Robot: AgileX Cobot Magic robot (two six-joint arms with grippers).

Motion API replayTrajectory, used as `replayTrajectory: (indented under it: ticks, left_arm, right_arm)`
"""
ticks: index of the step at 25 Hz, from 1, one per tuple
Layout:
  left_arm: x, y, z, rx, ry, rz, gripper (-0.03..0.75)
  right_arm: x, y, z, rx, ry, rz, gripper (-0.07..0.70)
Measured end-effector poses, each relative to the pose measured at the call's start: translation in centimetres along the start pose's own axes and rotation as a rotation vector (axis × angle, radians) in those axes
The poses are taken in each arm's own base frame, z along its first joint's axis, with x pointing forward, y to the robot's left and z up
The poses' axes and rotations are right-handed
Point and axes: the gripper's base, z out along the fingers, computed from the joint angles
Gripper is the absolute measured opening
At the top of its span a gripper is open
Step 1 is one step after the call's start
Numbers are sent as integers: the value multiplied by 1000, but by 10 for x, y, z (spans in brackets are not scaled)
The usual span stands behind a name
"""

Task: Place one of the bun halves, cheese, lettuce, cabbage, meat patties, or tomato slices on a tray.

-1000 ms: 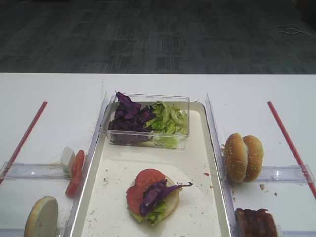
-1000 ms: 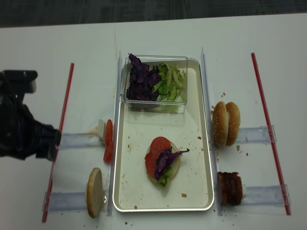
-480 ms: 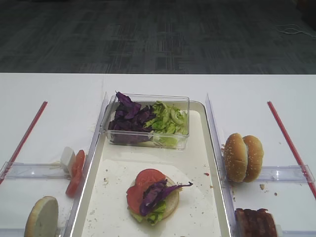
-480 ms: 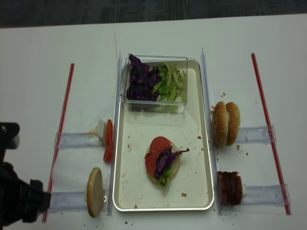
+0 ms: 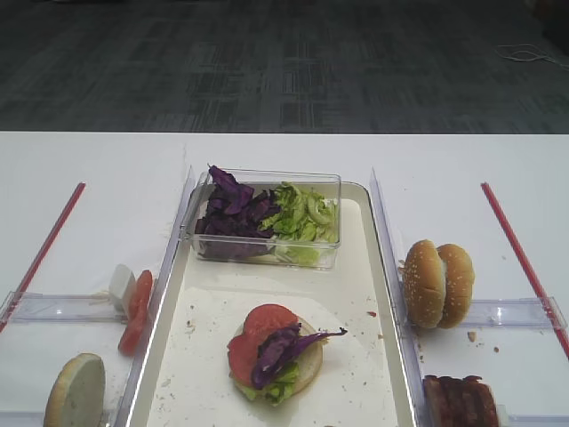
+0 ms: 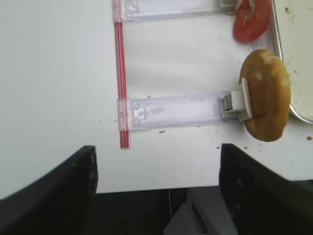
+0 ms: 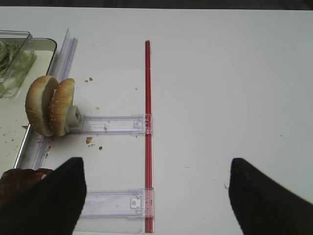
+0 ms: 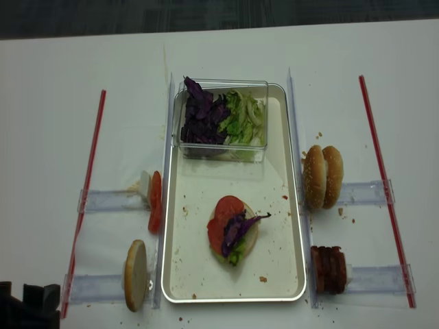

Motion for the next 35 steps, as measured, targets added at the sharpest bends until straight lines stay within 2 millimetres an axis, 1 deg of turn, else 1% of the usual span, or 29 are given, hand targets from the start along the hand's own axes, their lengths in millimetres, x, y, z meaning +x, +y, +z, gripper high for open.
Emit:
replayTrajectory:
  ticks: [4,11,14,24,35]
  left_arm:
    - [9,-1,-11,0,-98,4,512]
    - [38,-1,-35,-2,-346,11,512]
    - [48,-2,-41,-3,-418,13,512]
    - [49,-2,-41,-3,-419,13,495]
    - [49,-2,-41,-3,-419,13,494]
  right_arm:
    - [0,0,0,0,0,0,626]
    - [0,0,0,0,0,0,626]
    - [0,0,0,0,0,0,626]
    - [0,0,0,0,0,0,626]
    - [0,0,0,0,0,3,626]
